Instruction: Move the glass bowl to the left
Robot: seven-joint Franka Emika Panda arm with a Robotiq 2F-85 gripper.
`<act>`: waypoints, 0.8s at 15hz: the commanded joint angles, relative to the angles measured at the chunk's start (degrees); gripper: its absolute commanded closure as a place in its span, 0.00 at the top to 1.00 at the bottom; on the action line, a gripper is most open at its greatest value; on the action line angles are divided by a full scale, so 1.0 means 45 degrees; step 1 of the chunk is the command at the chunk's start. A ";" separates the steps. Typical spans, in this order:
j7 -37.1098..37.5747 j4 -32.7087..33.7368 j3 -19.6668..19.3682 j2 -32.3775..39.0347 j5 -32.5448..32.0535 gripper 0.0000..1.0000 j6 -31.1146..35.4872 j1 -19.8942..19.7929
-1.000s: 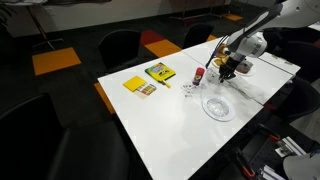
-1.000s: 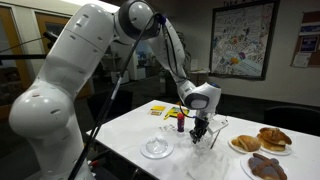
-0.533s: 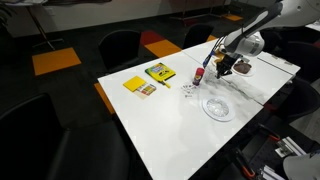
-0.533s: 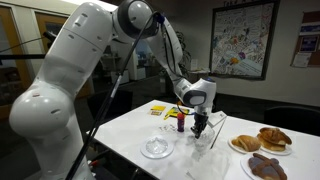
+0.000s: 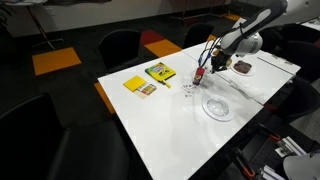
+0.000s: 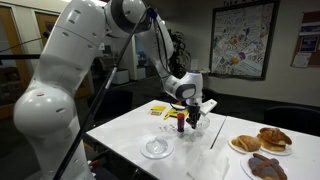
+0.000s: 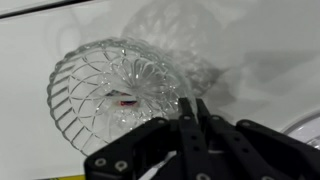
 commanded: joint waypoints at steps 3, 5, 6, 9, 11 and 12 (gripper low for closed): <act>0.1788 -0.1173 -0.0363 -0.2101 -0.1432 0.02 0.0411 0.0446; 0.1991 -0.1221 -0.0255 -0.2517 -0.1678 0.02 0.0341 0.0343; 0.1890 -0.1164 -0.0066 -0.2674 -0.1541 0.02 0.0228 0.0187; -0.0316 -0.0575 0.1500 -0.2905 0.0600 0.02 -0.0874 -0.0788; -0.1484 -0.0258 0.1954 -0.2904 0.1750 0.02 -0.1551 -0.0751; -0.1980 -0.0103 0.2107 -0.2870 0.2195 0.02 -0.1946 -0.0594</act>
